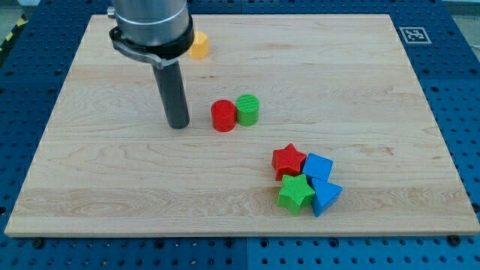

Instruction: Separate green circle and red circle

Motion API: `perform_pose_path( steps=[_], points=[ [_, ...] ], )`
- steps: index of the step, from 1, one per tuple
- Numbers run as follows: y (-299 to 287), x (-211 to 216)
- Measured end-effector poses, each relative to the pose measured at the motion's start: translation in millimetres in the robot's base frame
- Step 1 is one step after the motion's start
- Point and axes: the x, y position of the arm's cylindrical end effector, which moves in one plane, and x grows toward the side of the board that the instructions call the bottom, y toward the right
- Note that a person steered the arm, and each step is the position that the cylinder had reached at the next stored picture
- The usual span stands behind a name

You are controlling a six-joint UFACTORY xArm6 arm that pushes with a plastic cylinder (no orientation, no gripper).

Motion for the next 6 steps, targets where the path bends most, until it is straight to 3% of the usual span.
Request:
perform_pose_path(
  steps=[1,2,4,5,6],
  points=[
    [49,-11],
    [75,-53],
    [63,3],
    [88,-5],
    [93,-62]
  ],
)
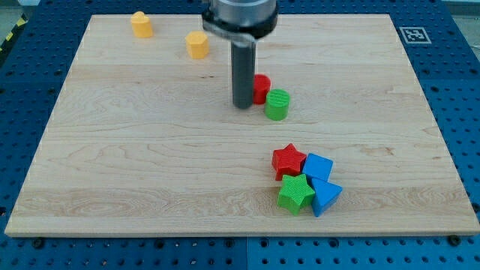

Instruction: Separate green circle and red circle

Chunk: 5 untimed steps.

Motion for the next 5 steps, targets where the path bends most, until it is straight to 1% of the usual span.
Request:
perform_pose_path(
  steps=[1,2,4,5],
  points=[
    [-12,-9],
    [-3,7],
    [49,4],
    [36,-2]
  ],
)
